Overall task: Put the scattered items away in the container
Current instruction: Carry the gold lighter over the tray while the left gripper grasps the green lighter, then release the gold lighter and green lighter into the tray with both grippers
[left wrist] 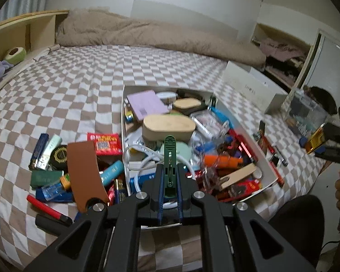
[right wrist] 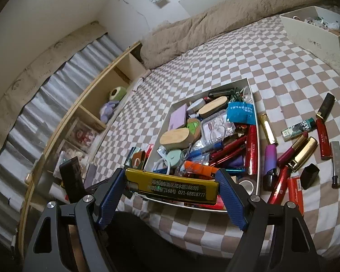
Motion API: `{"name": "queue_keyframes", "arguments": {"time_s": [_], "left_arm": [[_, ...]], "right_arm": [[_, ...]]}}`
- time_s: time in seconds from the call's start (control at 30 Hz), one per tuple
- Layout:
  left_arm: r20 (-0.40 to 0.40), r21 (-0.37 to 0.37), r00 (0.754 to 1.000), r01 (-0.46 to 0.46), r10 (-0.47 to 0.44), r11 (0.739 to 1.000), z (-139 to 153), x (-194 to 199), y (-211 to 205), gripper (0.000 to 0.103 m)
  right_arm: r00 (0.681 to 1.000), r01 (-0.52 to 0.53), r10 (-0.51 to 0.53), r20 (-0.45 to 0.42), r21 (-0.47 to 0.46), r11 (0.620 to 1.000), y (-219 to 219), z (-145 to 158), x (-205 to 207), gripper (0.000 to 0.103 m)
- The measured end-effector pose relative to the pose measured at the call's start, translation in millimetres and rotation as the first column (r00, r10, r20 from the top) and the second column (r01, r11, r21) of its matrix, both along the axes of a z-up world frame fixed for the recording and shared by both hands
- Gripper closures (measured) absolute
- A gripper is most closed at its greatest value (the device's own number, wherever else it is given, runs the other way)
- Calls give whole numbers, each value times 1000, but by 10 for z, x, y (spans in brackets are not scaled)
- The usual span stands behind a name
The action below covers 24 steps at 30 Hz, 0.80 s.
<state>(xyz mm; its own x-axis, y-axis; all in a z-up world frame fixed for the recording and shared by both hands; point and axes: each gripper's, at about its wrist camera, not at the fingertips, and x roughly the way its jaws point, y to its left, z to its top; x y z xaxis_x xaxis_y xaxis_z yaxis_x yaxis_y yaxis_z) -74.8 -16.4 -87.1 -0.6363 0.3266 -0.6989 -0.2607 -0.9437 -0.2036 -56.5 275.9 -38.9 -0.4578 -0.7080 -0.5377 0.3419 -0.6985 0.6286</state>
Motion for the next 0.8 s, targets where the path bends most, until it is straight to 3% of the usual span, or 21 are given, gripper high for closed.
{"name": "queue_keyframes", "arguments": {"time_s": [0.27,0.33,0.4,0.8], "left_arm": [[31,-59,999,-28,30,998,-95,-41,47,90],[32,-63,999,-42,44,997,-100,-42,37,66],[20,-57,999,-45,46,997,-86,-19,19,60],[-25,-36,1000,-15,14,999,-42,121,27,60]], "right_arm": [[999,-17,16,33,24,1000,-110,-105,-41,22],[999,-15,14,46,34,999,-139,-149,-61,22],[998,-11,8,60,57,998,-182,-208,-72,22],[995,-26,-3,100,287,957,-619,-623,-147,22]]}}
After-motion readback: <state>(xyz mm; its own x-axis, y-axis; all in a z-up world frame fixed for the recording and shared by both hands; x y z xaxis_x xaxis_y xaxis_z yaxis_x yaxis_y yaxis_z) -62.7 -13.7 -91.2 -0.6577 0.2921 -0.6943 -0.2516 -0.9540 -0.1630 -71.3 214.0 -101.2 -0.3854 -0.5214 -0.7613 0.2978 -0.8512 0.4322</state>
